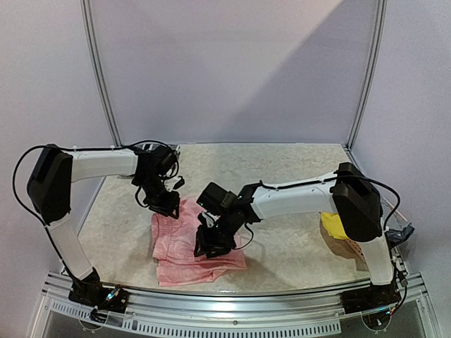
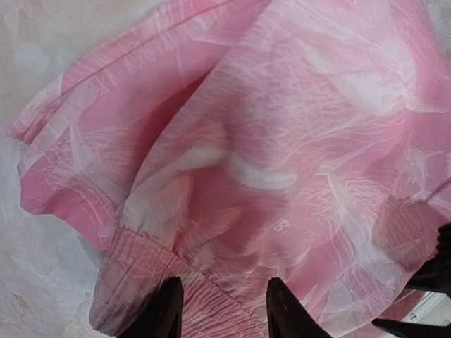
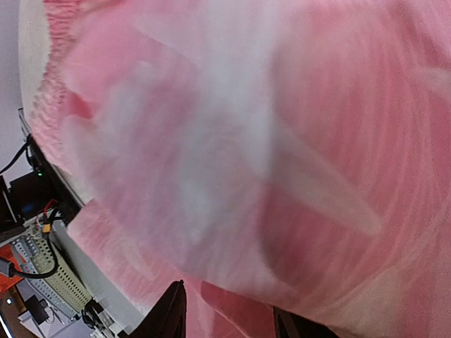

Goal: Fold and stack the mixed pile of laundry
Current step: Adjust the square-folded shorts at the center of the board.

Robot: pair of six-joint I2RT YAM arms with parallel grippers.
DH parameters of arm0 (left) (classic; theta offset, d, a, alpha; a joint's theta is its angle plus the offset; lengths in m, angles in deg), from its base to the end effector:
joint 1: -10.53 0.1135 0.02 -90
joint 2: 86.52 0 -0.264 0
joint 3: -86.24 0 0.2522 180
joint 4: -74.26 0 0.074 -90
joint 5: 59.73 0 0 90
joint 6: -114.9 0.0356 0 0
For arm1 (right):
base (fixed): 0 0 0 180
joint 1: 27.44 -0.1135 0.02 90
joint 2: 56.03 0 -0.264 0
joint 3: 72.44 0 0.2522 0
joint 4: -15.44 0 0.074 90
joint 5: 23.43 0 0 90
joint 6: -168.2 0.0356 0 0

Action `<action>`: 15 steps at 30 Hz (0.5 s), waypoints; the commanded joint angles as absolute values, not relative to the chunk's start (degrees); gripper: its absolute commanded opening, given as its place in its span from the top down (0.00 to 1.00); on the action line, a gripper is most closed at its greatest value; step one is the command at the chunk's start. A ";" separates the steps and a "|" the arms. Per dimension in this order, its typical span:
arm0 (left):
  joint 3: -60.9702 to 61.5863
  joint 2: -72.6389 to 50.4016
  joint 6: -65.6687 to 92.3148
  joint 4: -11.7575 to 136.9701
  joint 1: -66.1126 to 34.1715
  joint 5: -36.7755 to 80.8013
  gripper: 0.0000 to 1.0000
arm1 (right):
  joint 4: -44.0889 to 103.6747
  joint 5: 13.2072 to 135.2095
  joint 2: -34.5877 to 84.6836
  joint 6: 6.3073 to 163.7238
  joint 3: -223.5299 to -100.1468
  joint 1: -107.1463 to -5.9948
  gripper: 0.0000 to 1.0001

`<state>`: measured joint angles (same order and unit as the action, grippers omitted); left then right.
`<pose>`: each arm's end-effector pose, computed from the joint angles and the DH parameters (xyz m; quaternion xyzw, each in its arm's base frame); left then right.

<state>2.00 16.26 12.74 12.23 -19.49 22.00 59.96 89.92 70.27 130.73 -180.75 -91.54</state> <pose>0.2879 -0.1722 0.1830 0.1602 0.9811 -0.0966 0.0506 0.1906 0.4248 0.1537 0.1437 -0.9416 -0.3012 0.0450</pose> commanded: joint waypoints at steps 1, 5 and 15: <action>6.01 15.48 13.18 13.63 -17.66 20.99 0.59 | 59.37 90.02 71.89 131.21 -178.41 -91.50 0.58; 9.87 13.36 11.70 15.10 -17.21 20.63 0.59 | 62.43 89.06 72.58 130.46 -177.83 -91.15 0.58; 19.28 5.41 4.10 17.05 -17.07 19.93 0.59 | 69.37 84.74 71.28 127.66 -175.06 -87.87 0.59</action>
